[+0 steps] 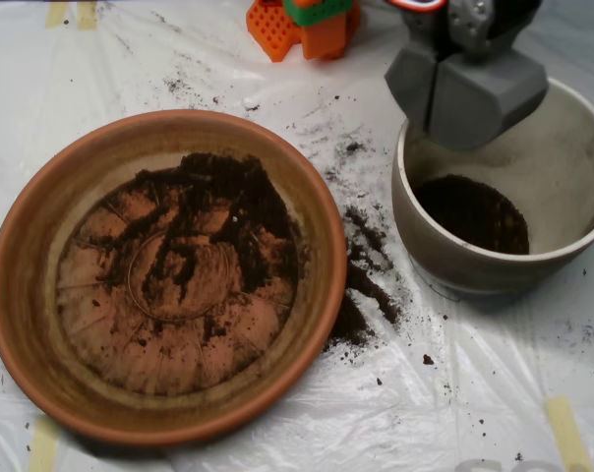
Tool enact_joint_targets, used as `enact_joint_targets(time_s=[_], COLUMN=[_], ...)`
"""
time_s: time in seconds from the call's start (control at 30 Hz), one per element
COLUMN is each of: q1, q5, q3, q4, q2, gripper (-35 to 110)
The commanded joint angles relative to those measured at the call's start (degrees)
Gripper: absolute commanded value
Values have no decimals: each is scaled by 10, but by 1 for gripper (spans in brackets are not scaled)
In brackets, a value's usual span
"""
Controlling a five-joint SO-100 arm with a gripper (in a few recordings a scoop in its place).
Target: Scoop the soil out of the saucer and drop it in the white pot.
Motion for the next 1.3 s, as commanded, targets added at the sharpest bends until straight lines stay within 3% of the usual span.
enact_joint_targets(time_s=[0.0, 0.07, 0.17, 0.63, 0.9, 1.27], q1=[-40, -46, -44, -18, 153, 390], q5=[-6, -10, -11, -4, 62, -83], q3=[-100, -154, -169, -92, -62, 253], q4=[31, 64, 77, 77, 77, -64], q2=[-22, -59, -77, -10, 55, 119], gripper=[3, 21, 32, 36, 37, 36])
